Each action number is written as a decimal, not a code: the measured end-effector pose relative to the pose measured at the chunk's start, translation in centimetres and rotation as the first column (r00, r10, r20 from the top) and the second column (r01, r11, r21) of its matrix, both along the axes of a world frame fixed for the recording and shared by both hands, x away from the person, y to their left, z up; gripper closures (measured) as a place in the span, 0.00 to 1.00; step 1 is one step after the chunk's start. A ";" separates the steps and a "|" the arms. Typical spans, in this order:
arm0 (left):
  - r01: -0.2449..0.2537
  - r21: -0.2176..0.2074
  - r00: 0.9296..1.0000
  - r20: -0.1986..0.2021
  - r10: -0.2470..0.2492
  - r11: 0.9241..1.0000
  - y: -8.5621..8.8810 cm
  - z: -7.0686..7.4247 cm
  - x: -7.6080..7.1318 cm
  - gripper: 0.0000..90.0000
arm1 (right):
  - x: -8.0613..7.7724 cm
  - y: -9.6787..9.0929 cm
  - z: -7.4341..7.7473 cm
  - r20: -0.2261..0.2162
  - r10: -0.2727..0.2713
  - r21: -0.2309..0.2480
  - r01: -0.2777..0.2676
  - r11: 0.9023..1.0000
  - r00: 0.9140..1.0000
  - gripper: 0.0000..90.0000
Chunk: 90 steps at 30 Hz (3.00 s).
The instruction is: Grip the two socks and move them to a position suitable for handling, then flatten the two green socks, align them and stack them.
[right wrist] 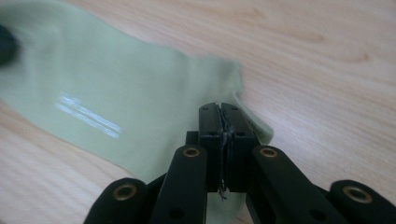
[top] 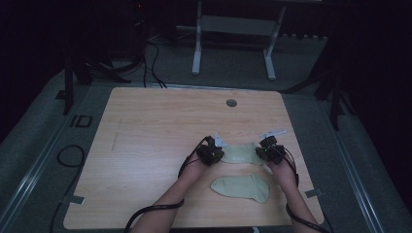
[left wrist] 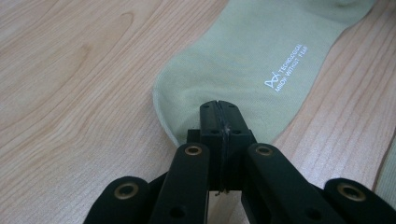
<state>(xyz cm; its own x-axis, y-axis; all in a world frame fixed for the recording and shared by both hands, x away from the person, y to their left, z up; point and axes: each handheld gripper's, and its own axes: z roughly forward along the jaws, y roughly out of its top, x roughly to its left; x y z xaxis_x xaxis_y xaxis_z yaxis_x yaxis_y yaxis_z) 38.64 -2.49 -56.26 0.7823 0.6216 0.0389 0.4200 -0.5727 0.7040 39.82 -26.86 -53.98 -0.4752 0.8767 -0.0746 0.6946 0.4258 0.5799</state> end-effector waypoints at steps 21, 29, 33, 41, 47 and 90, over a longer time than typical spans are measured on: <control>0.020 -0.049 0.999 -0.040 -0.022 0.999 1.1 2.2 -2.1 0.63 | -1.5 -1.1 1.2 -0.021 0.056 0.045 -0.055 0.997 0.998 0.66; 0.043 -0.026 0.996 -0.074 -0.045 0.999 2.2 3.3 -5.0 0.59 | -4.7 -0.9 2.8 0.016 0.104 0.075 -0.105 0.992 0.994 0.63; 0.073 -0.005 0.992 -0.102 -0.073 0.997 2.4 2.4 -6.4 0.55 | -7.0 -1.1 2.3 0.003 0.136 0.078 -0.136 0.988 0.991 0.61; 0.081 -0.004 0.985 -0.154 -0.081 0.997 2.7 1.0 -7.7 0.59 | -10.2 -2.2 0.3 -0.059 0.142 0.062 -0.138 0.988 0.988 0.62; 0.099 0.015 0.985 -0.146 -0.096 0.995 2.2 0.6 -8.1 0.69 | -11.1 -2.6 -0.6 -0.077 0.139 0.045 -0.136 0.990 0.987 0.76; -0.039 0.064 0.995 -0.088 0.045 0.997 -0.2 2.1 1.4 0.95 | 1.1 -3.1 0.9 -0.114 0.030 0.071 -0.022 0.997 0.993 0.89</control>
<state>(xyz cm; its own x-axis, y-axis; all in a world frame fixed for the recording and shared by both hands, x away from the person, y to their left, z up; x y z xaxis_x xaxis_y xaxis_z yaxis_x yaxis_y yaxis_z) 40.08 -2.67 -54.18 0.7577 0.6526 0.0094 0.5042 -0.5945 0.6263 40.94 -29.97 -53.05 -0.4995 0.8653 0.0421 0.7477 0.4060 0.5255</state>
